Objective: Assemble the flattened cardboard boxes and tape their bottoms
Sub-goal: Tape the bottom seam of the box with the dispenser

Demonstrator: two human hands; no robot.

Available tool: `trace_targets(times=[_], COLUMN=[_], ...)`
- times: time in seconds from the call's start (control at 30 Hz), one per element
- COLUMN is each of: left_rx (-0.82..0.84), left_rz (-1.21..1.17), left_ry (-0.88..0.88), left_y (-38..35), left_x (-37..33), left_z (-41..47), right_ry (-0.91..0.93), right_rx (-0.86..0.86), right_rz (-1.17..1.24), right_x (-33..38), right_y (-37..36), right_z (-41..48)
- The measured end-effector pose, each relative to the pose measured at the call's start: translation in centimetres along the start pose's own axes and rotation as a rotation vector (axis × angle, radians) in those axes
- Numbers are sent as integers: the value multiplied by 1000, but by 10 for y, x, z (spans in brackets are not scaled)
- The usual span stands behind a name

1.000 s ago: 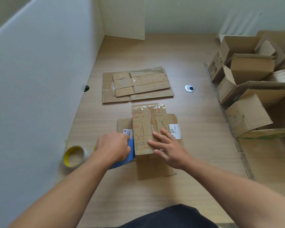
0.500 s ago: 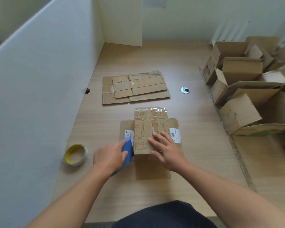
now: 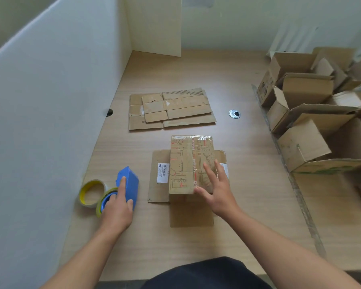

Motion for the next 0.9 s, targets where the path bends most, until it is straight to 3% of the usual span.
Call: trace_targets(times=[0.1,0.27,0.4,0.57,0.63,0.77,0.9], left_rx=[35,21,-7,5,0,0,65], left_rz=[21,212,264,261,221,26,-196], left_ry=[-10,64,61,49,-7,-292,-277], left_y=[-9,-10,-3,22,32,41,26], left_x=[-3,-9,-32,-60,-75,-139,-183], left_z=[1,3,6,18,23,39,74], right_ry=[-93,-99,-180,-231,-209,-230,-312], right_rx=[8,39,-13,-134,-142,-96,-53], right_rz=[131,264,235,31,33,170,289], right_x=[-13,-18,-22,-10,-1,3,-9], right_y=[-2,-14,-1,50,65,74,62], right_z=[-4,-6,-2,24,45,90,115])
Point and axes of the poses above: each hand's wrist, its own z-axis towards the middle knuckle, its own y-axis out of the back of the hand, x = y × z, the point moved 10 cm from there along z, towards the middle knuckle, and after that the axes turned 12 degrees about x, right-handed, at the moved point
